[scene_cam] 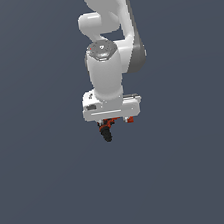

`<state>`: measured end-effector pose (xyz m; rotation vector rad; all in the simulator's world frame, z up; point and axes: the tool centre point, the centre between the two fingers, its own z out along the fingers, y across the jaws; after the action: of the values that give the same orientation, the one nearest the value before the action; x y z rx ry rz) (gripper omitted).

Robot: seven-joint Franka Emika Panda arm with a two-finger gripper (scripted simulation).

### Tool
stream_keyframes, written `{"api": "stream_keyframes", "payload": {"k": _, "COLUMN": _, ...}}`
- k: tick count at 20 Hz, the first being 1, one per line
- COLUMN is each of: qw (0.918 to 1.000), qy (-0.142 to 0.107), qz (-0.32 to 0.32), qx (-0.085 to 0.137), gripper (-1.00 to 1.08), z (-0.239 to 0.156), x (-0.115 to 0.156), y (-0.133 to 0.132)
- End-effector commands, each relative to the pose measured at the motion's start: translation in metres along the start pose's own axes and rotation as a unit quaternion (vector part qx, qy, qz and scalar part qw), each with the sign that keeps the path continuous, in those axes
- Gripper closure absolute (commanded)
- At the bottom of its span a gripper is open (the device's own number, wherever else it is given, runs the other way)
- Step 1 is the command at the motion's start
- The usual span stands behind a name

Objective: Pick up the object and move it to a goal position.

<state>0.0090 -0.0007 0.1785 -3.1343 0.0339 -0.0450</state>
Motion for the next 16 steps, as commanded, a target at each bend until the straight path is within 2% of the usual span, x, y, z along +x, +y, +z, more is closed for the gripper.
{"api": "stream_keyframes", "payload": {"k": 1, "qw": 1.0, "qy": 0.0, "qz": 0.0, "qx": 0.0, "gripper": -0.6, "z": 0.0, "x": 0.0, "y": 0.0}}
{"api": "stream_keyframes", "payload": {"k": 10, "qw": 1.0, "qy": 0.004, "qz": 0.0, "qx": -0.006, "gripper": -0.6, "z": -0.001, "x": 0.001, "y": 0.011}}
{"api": "stream_keyframes", "payload": {"k": 16, "qw": 0.9998, "qy": 0.0, "qz": -0.017, "qx": -0.009, "gripper": -0.6, "z": 0.014, "x": -0.002, "y": 0.015}}
